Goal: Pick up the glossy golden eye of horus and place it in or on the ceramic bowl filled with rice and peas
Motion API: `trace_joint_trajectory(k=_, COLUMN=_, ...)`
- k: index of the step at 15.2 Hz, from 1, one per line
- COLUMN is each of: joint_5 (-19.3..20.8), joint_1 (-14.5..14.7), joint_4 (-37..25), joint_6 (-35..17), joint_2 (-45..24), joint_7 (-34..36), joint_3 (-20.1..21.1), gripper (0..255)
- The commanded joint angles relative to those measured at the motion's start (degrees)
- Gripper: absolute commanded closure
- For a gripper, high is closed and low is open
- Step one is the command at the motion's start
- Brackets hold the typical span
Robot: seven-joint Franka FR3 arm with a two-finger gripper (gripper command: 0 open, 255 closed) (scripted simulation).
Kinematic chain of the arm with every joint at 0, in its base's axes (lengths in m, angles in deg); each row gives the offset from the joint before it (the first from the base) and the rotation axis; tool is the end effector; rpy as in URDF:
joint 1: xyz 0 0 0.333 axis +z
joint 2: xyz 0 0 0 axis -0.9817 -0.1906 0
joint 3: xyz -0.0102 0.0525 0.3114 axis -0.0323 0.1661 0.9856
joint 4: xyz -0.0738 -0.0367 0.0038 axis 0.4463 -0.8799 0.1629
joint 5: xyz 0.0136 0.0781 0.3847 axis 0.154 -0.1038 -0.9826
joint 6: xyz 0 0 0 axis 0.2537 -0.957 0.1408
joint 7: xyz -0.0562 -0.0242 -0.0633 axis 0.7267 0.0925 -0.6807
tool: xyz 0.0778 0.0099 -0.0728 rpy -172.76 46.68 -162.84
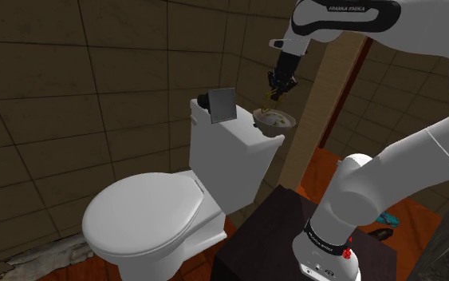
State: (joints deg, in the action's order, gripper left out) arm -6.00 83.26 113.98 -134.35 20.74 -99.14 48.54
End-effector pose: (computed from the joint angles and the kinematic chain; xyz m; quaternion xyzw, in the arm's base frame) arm 0.3610 -0.1929 0.5931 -0.7820 -0.6204 -0.0539 0.0256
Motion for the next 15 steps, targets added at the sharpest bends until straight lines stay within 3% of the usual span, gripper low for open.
trace_joint_trajectory(k=1, joint_5=-0.8, joint_1=-1.2, joint_4=-0.4, joint_6=0.2, joint_2=-0.9, joint_7=-0.6, joint_3=-2.8, gripper=255)
trace_joint_trajectory(k=2, joint_5=-1.0, joint_1=-1.1, joint_4=-0.7, joint_6=0.6, joint_2=-0.7, joint_7=0.0, joint_3=-2.3, gripper=0)
trace_joint_trajectory(k=6, joint_5=-0.8, joint_1=-1.2, joint_4=0.7, joint_6=-0.2, joint_2=-0.2, joint_7=0.2, joint_3=-2.2, gripper=0)
trace_joint_trajectory(k=11, joint_5=-2.3, joint_1=-2.7, joint_4=-9.1, joint_6=7.2, joint_2=-3.1, joint_7=-1.9, joint_3=-1.6, gripper=0)
trace_joint_trajectory(k=15, joint_5=-2.7, joint_1=-3.9, joint_4=-9.1, joint_6=7.2, joint_2=-3.4, joint_7=-2.4, joint_3=-0.8, gripper=0)
